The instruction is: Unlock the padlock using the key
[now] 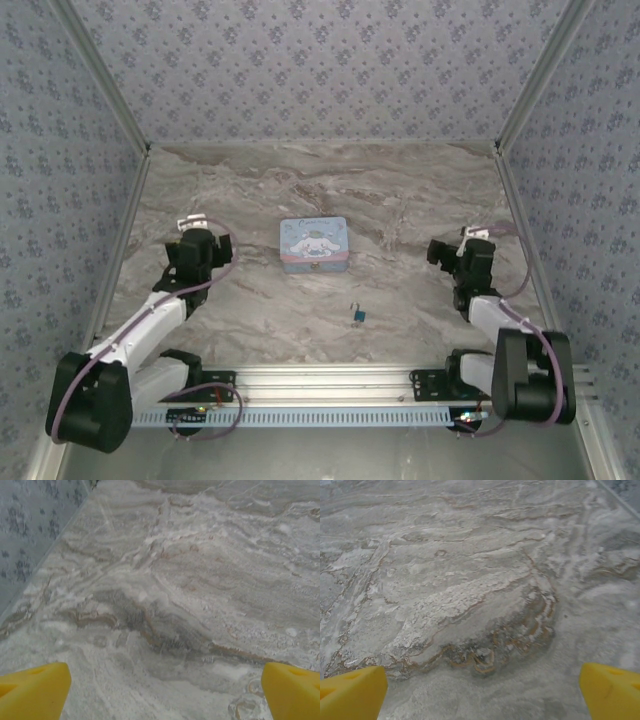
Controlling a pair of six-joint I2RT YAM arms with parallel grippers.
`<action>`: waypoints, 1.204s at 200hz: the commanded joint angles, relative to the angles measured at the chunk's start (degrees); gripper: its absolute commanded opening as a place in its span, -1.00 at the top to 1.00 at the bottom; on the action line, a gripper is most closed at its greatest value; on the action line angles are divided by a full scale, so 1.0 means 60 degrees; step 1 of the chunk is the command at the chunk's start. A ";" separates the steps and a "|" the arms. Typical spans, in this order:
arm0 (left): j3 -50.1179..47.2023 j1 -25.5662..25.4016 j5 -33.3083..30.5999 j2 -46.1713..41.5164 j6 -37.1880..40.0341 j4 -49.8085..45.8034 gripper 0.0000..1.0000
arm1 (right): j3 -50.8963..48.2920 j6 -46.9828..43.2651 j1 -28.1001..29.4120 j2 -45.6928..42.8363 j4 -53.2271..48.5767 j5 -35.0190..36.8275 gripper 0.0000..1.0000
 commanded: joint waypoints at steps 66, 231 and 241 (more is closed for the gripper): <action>-0.1629 0.1018 0.1577 0.0930 0.1254 0.4187 -0.97 | -0.0188 -0.1627 0.0044 0.2381 0.4603 -0.1697 -1.00; -0.0746 0.2620 0.4386 0.4798 0.1880 0.7419 -0.99 | 0.0951 -0.1544 0.0254 0.3183 0.3226 -0.0822 -1.00; -0.0548 0.2868 0.4328 0.4756 0.1524 0.6979 -0.99 | 0.0951 -0.1544 0.0259 0.3185 0.3226 -0.0820 -1.00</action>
